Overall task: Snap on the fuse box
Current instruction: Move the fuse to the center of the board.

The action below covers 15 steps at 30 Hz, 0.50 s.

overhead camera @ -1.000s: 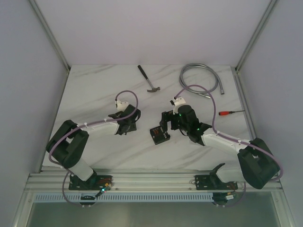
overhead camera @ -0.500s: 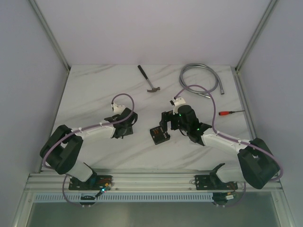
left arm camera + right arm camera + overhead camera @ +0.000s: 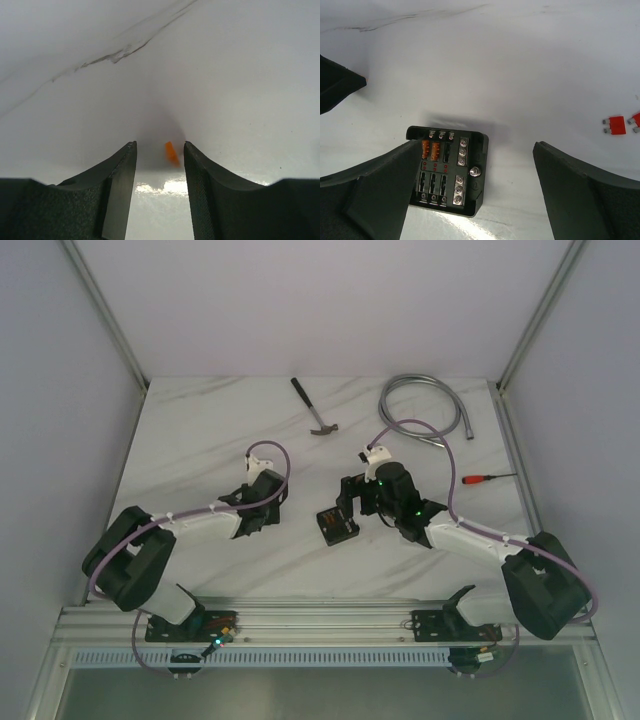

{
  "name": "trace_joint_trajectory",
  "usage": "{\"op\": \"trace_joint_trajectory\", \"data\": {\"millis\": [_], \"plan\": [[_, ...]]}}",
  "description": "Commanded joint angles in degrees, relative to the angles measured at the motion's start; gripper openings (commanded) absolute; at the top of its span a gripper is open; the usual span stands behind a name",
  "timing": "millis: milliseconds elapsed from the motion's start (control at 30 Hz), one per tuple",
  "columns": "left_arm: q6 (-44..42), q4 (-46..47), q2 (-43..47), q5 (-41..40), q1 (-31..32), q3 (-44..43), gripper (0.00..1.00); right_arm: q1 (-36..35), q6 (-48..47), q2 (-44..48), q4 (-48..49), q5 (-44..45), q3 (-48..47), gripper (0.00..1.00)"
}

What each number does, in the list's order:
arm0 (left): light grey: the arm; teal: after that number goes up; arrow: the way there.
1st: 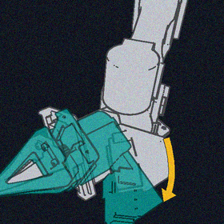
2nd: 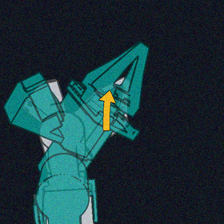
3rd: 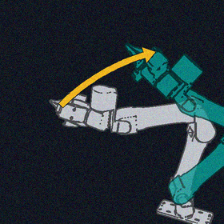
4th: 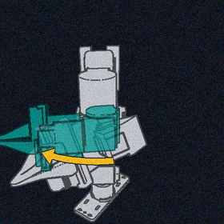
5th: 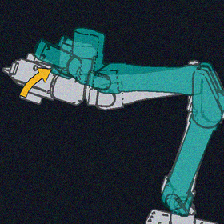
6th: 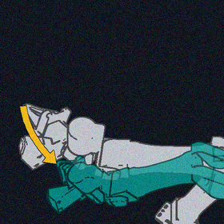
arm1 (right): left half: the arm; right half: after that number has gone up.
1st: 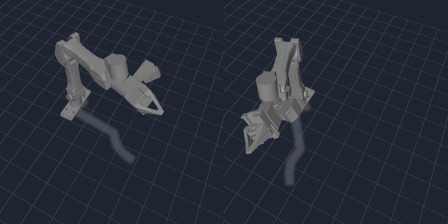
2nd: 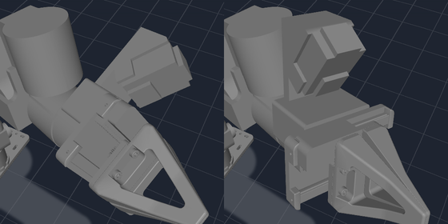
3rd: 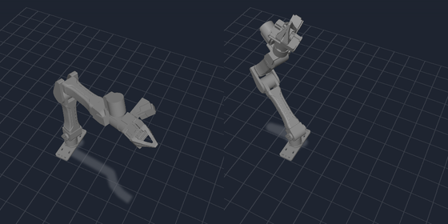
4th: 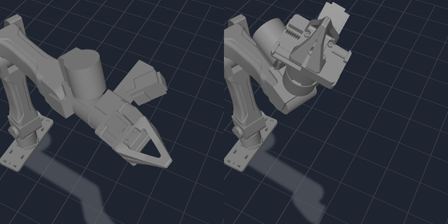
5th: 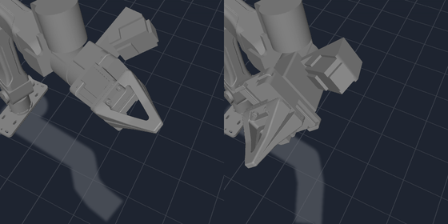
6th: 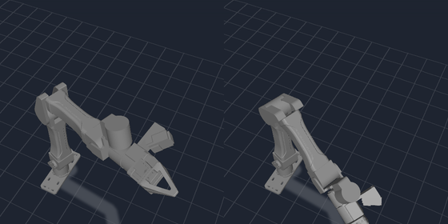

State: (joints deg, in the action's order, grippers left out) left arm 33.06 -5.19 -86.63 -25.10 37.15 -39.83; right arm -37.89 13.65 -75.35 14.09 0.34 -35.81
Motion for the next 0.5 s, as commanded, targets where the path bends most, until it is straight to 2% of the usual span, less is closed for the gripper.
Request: {"op": "trace_joint_trajectory", "data": {"millis": [0, 467], "plan": [[-3.4, 3.4, -0.9, 3.0, 0.2, 1.6, 0.51, -0.3, -0.7, 0.0, 1.6, -0.8, 0.4, 1.00], [-0.9, 3.8, -1.3, 6.1, 0.2, 3.0, 0.48, -0.3, -0.7, 1.1, 1.4, -1.0, 0.7, 1.00]]}}
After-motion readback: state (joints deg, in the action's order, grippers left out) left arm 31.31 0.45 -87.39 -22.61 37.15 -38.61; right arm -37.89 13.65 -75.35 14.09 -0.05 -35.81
